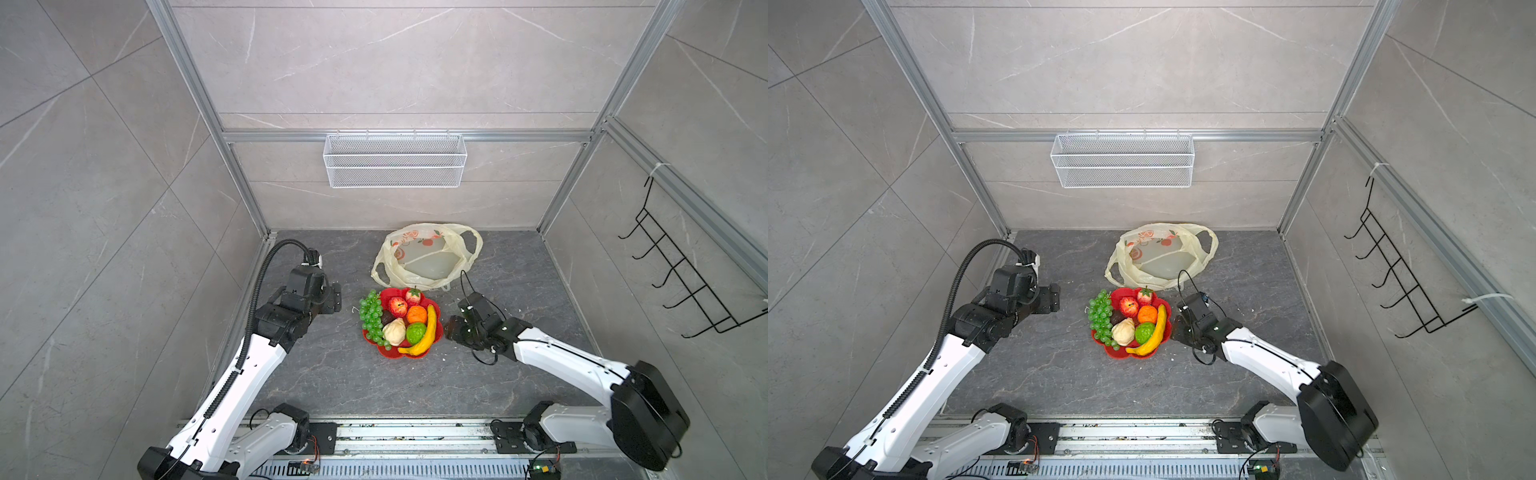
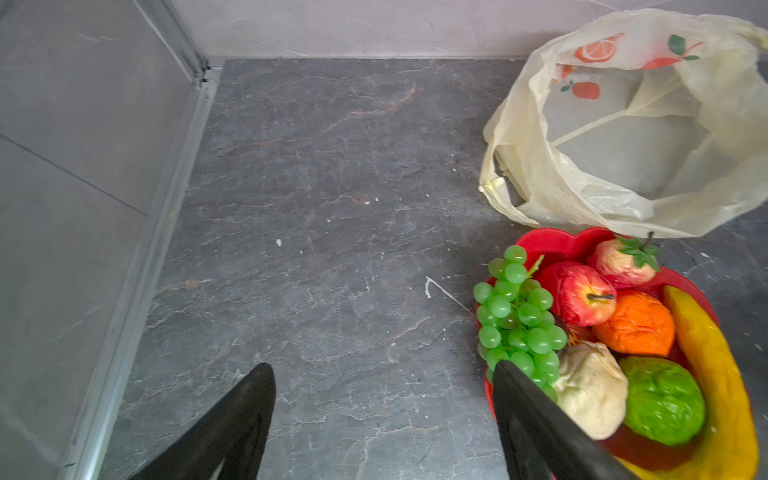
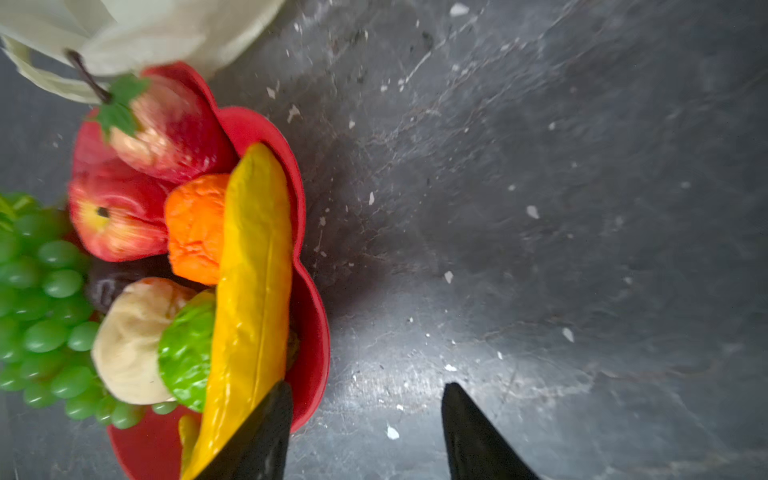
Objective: Take the fake fruits out of the plastic bag
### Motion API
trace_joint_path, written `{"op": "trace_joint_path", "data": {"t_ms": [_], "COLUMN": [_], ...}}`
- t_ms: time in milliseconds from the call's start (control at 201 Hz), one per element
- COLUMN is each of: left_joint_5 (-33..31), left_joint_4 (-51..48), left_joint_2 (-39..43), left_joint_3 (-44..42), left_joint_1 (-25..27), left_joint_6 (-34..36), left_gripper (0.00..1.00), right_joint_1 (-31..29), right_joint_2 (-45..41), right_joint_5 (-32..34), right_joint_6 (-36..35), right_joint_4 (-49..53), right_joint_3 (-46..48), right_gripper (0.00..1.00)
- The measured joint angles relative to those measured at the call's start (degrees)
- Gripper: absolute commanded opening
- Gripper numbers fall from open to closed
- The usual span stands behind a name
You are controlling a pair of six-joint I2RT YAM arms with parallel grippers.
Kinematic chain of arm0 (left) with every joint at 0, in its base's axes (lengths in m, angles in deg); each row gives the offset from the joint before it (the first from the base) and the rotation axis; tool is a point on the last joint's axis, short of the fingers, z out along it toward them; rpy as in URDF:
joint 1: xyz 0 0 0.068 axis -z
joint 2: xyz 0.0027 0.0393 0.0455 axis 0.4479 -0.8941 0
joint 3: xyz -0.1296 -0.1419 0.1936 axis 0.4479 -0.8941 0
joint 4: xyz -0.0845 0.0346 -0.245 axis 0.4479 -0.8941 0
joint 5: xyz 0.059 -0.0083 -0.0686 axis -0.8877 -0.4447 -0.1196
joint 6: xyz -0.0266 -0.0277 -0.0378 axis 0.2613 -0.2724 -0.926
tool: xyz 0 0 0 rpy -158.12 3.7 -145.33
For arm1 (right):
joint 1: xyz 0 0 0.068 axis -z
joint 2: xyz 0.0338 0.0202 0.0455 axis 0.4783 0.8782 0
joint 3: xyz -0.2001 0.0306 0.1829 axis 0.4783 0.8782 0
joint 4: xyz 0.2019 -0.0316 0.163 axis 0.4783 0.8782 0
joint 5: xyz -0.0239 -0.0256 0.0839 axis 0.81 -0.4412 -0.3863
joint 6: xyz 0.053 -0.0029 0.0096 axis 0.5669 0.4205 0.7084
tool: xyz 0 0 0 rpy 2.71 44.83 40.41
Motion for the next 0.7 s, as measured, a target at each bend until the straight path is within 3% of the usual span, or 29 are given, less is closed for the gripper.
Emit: {"op": "trace_joint_path", "data": {"t_ms": [314, 428, 488, 697], "left_joint_5": [-12.41, -14.4, -14.73, -16.09], "left_joint_4": [3.02, 8.41, 11.39, 27.85], "left_joint_2": [-3.13, -3.96, -3.96, -7.34], "left_joint_3": [-1.29, -7.1, -11.02, -25.0], "left_joint_1": [-1.6, -4.44, -6.88, -10.03], "left_joint_6": [-7.48, -7.52, -7.56, -5.49], "left_gripper": [0.91, 0.91, 0.92, 0.95], "right_joint_1": [4.15, 6.97, 8.87, 16.37], "right_joint_2": [-8.11, -10.43, -11.91, -10.82], "right_joint_5": [13.16, 19.19, 21.97, 28.55], "right_joint_6": [-11.02, -15.37, -18.03, -26.8], "right_joint_4": [11.23, 11.43, 9.7, -0.13], "right_joint_3": [-5.29, -5.49, -4.79, 0.28], "right_gripper": [0.87, 0.9, 1.0, 1.0]}}
